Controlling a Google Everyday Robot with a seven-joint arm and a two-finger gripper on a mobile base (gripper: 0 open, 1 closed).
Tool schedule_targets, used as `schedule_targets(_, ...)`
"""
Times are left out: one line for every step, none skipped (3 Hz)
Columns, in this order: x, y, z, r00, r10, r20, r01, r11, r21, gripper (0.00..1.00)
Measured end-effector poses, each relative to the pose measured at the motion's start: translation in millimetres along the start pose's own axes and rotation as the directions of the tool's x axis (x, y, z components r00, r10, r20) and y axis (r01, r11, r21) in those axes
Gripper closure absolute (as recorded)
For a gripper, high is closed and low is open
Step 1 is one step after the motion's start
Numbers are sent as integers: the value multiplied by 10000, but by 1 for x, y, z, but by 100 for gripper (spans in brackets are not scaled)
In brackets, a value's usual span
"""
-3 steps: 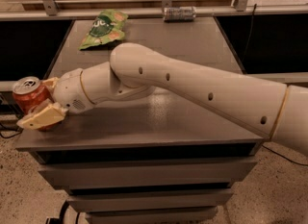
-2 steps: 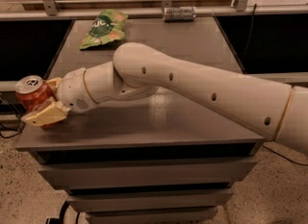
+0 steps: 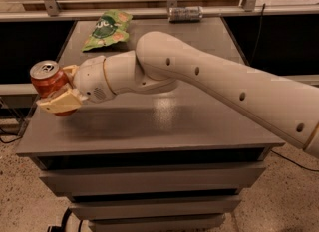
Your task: Knock coke can over
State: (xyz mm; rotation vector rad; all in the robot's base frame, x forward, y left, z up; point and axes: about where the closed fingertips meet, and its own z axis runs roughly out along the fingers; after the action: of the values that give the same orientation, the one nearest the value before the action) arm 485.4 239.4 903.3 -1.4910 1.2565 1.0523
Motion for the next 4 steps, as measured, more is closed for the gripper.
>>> schedule_targets(-9, -15, -24, 9982, -74, -589, 95, 9993, 368, 100)
schedule_targets(-13, -27, -41, 9814, -283, -1900, 393, 9978, 541, 100)
schedule_targets(-10, -41, -59, 9492, -440, -3117, 678, 9955, 661, 100)
schedule_targets(9, -56, -85, 9152, -206, -4025, 616, 9941, 892, 100)
